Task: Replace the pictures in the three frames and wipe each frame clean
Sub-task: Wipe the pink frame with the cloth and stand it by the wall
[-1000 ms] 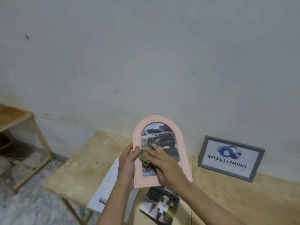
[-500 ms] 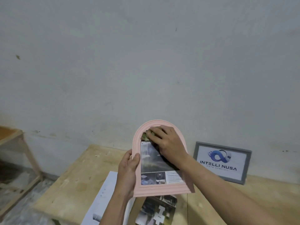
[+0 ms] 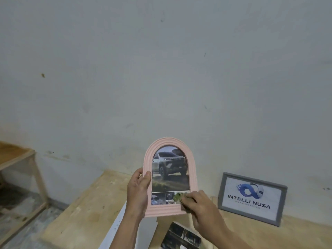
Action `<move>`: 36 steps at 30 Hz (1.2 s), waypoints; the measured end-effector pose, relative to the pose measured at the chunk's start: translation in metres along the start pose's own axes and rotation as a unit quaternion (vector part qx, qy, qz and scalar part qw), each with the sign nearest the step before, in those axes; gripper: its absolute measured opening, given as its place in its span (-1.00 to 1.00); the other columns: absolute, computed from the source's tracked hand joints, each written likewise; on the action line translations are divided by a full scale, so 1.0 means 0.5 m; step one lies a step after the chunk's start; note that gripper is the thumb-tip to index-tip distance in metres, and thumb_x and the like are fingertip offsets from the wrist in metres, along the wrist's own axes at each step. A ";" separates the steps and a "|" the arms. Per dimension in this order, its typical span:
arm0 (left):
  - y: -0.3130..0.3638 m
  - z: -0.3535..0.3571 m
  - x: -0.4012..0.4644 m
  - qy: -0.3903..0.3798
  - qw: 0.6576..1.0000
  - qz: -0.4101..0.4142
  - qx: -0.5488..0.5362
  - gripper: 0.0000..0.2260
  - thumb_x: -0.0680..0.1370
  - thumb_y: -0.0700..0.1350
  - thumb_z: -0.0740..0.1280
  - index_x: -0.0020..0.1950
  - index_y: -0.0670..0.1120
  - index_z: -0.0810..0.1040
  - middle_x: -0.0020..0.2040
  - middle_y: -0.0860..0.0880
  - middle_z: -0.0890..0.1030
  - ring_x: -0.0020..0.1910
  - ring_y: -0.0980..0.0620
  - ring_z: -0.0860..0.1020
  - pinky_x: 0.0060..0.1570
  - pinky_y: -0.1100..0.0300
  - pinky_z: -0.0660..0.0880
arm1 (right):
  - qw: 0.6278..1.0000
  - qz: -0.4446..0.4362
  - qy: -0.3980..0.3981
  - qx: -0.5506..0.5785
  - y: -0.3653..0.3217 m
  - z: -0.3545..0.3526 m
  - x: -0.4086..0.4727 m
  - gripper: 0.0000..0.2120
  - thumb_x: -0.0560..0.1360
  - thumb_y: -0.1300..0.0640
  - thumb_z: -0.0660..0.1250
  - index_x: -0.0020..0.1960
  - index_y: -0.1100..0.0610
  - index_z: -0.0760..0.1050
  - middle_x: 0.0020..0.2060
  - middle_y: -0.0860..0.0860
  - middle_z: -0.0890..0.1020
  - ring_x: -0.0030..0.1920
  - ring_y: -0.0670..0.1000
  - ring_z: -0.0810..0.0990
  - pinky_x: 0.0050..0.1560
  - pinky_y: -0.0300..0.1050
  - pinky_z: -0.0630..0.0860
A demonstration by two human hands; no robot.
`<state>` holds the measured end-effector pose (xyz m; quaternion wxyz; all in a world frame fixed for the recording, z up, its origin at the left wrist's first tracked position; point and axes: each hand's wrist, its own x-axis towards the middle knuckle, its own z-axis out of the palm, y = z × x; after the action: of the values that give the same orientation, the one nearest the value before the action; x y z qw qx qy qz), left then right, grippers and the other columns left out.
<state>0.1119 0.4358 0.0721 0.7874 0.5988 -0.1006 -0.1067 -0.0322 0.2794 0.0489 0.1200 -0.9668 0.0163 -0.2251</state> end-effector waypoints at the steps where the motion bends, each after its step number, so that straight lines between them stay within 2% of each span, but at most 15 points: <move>1: -0.001 0.002 0.002 -0.016 1.000 0.001 0.011 -0.87 0.66 -0.12 0.29 0.15 -0.05 0.59 0.00 -0.21 0.70 -0.10 -0.19 0.69 -0.18 -0.02 0.63 | 0.999 0.020 -0.015 0.038 0.007 -0.013 0.004 -0.71 0.53 0.19 0.26 0.18 -0.04 0.60 0.03 -0.15 0.55 0.02 -0.14 0.44 -0.01 -0.31 0.43; 3: 0.001 0.009 -0.002 -0.033 0.999 0.003 0.019 -0.86 0.66 -0.11 0.28 0.18 -0.03 0.59 0.02 -0.17 0.71 -0.05 -0.20 0.70 -0.08 -0.11 0.66 | 0.990 0.035 0.005 0.134 0.010 -0.060 0.041 -0.65 0.51 0.30 0.29 0.18 -0.03 0.61 0.05 -0.25 0.56 0.09 -0.27 0.46 0.12 -0.35 0.39; 4: 0.003 0.013 -0.003 -0.041 0.999 0.008 0.018 -0.86 0.66 -0.10 0.28 0.18 -0.02 0.59 0.03 -0.16 0.71 -0.02 -0.21 0.70 -0.01 -0.16 0.65 | 0.982 0.040 0.067 0.171 0.012 -0.087 0.074 -0.60 0.48 0.35 0.29 0.20 -0.01 0.60 0.09 -0.28 0.56 0.14 -0.29 0.46 0.18 -0.33 0.39; 7: 0.019 0.049 -0.012 -0.090 0.996 0.021 0.012 -0.84 0.65 -0.10 0.29 0.20 -0.04 0.59 0.02 -0.21 0.71 -0.04 -0.24 0.69 0.00 -0.17 0.62 | 0.956 0.044 0.243 0.159 0.014 -0.147 0.186 -0.54 0.45 0.37 0.32 0.32 0.09 0.52 0.26 -0.07 0.56 0.31 -0.10 0.47 0.36 -0.22 0.33; 10: 0.038 0.084 -0.020 -0.093 0.994 0.041 -0.029 -0.86 0.65 -0.17 0.30 0.16 -0.09 0.61 -0.02 -0.22 0.70 -0.10 -0.18 0.66 -0.04 -0.10 0.60 | 0.976 -0.045 0.194 0.083 -0.022 -0.120 0.231 -0.50 0.43 0.39 0.31 0.35 0.13 0.49 0.34 0.05 0.51 0.40 0.03 0.40 0.46 -0.11 0.24; 13: 0.055 0.060 -0.002 -0.031 0.995 0.025 -0.091 -0.87 0.63 -0.26 0.28 0.10 -0.13 0.60 -0.10 -0.17 0.69 -0.16 -0.11 0.64 -0.13 0.03 0.60 | 0.985 -0.084 0.120 0.092 -0.062 -0.042 0.173 -0.51 0.41 0.40 0.30 0.32 0.16 0.52 0.33 0.06 0.52 0.41 0.03 0.39 0.50 -0.04 0.18; 16: 0.046 0.018 0.001 -0.003 0.999 0.044 -0.027 -0.89 0.65 -0.19 0.28 0.10 -0.15 0.59 -0.13 -0.14 0.68 -0.21 -0.07 0.62 -0.24 0.13 0.57 | 0.984 -0.151 0.021 0.093 -0.072 0.007 0.092 -0.63 0.48 0.26 0.26 0.27 0.15 0.56 0.30 0.04 0.55 0.40 0.02 0.41 0.50 -0.01 0.18; 19: 0.027 0.001 -0.011 -0.015 0.999 0.046 0.012 -0.86 0.66 -0.13 0.27 0.13 -0.12 0.59 -0.09 -0.19 0.69 -0.21 -0.12 0.64 -0.20 0.03 0.59 | 0.976 -0.163 -0.053 0.138 -0.073 -0.033 0.071 -0.52 0.39 0.43 0.24 0.21 0.11 0.61 0.29 0.02 0.56 0.37 -0.08 0.40 0.45 -0.01 0.29; 22: 0.025 0.003 -0.013 -0.037 0.998 0.041 -0.004 -0.84 0.66 -0.16 0.27 0.18 -0.14 0.59 -0.04 -0.24 0.70 -0.14 -0.20 0.65 -0.08 -0.12 0.61 | 0.972 -0.110 0.098 0.183 -0.075 -0.122 0.132 -0.36 0.23 0.52 0.16 0.19 0.12 0.62 0.26 0.04 0.58 0.32 -0.07 0.46 0.38 -0.12 0.36; 24: 0.031 0.019 -0.015 -0.059 0.997 0.043 -0.014 -0.85 0.65 -0.16 0.29 0.18 -0.15 0.59 -0.06 -0.24 0.70 -0.15 -0.22 0.66 -0.09 -0.14 0.62 | 0.969 -0.041 0.199 0.143 -0.059 -0.170 0.201 -0.40 0.29 0.47 0.17 0.25 0.13 0.58 0.29 0.07 0.55 0.36 0.03 0.45 0.41 -0.07 0.33; 25: 0.036 0.029 -0.018 -0.071 0.996 0.046 -0.025 -0.85 0.64 -0.15 0.32 0.17 -0.15 0.59 -0.06 -0.25 0.70 -0.15 -0.22 0.65 -0.08 -0.16 0.62 | 0.972 -0.028 0.203 0.116 -0.057 -0.180 0.230 -0.44 0.34 0.41 0.17 0.27 0.12 0.57 0.31 0.09 0.54 0.37 0.08 0.44 0.43 0.01 0.32; 27: 0.049 0.048 -0.020 -0.077 0.994 0.047 -0.058 -0.83 0.60 -0.14 0.36 0.15 -0.15 0.62 -0.04 -0.29 0.69 -0.12 -0.22 0.64 -0.04 -0.18 0.59 | 0.984 -0.060 0.157 0.063 -0.063 -0.160 0.248 -0.51 0.42 0.26 0.12 0.29 0.13 0.55 0.33 0.12 0.51 0.38 0.16 0.43 0.42 0.11 0.30; 31: 0.073 0.026 -0.002 -0.035 0.992 0.045 -0.115 -0.87 0.63 -0.24 0.29 0.08 -0.18 0.62 -0.12 -0.20 0.70 -0.20 -0.10 0.66 -0.18 0.06 0.63 | 0.985 -0.125 0.078 0.092 -0.098 -0.060 0.149 -0.62 0.49 0.19 0.19 0.25 0.13 0.58 0.31 0.04 0.55 0.36 0.06 0.45 0.46 -0.01 0.27; 33: 0.071 0.005 0.002 -0.012 0.996 0.061 -0.065 -0.88 0.64 -0.20 0.29 0.06 -0.16 0.63 -0.13 -0.20 0.70 -0.23 -0.11 0.65 -0.26 0.09 0.59 | 0.979 -0.171 0.004 0.115 -0.098 -0.038 0.109 -0.70 0.50 0.23 0.30 0.20 0.12 0.62 0.27 0.02 0.58 0.33 0.02 0.48 0.38 0.04 0.37; 36: 0.058 0.002 -0.004 -0.014 0.998 0.062 -0.030 -0.87 0.64 -0.20 0.29 0.08 -0.14 0.63 -0.14 -0.16 0.71 -0.19 -0.14 0.65 -0.29 0.12 0.59 | 0.955 -0.093 -0.136 0.248 -0.092 -0.091 0.110 -0.54 0.41 0.48 0.24 0.18 0.14 0.63 0.25 -0.03 0.59 0.28 -0.12 0.50 0.31 -0.18 0.43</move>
<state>0.1110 0.4430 0.1003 0.8083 0.5662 -0.1458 -0.0689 -0.0040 0.3090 0.1233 0.3355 -0.9254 -0.1462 -0.0989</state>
